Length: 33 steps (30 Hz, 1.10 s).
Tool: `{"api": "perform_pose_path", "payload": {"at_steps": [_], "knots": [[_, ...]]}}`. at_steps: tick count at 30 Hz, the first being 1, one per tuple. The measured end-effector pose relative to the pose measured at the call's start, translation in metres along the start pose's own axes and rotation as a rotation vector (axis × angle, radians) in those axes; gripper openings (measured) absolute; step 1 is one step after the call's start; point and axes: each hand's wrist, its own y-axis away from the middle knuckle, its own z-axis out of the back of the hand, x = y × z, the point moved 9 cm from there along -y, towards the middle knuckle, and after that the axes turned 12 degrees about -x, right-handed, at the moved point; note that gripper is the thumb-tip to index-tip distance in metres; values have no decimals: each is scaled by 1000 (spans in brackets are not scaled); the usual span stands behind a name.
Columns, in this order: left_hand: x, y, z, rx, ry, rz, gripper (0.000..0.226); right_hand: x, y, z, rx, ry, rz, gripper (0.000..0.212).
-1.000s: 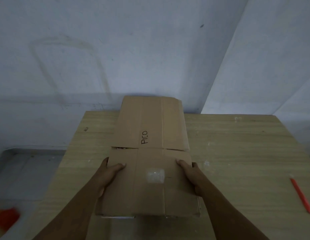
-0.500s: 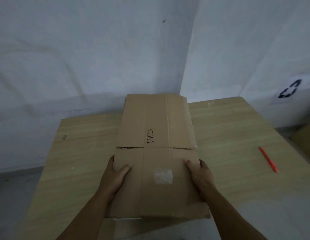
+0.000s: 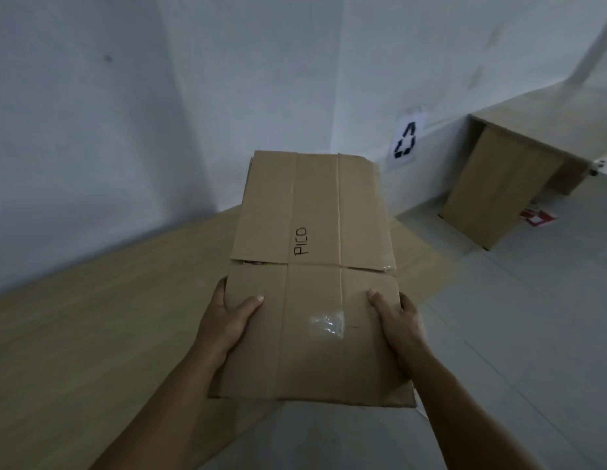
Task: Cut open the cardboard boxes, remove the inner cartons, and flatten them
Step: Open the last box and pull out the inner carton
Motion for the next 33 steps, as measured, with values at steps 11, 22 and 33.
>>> {"api": "perform_pose_path", "payload": {"at_steps": [11,22,33], "knots": [[-83,61,-218,186,-17,-79,58,-60,-114,182,-167,-75,-64,39],[-133,73,-381,322,-62,-101,49,-99,-206,279,-292,-68,-160,58],[-197,40,-529,400,-64,-100,44,-95,-340,330,-323,-105,-235,80]]}}
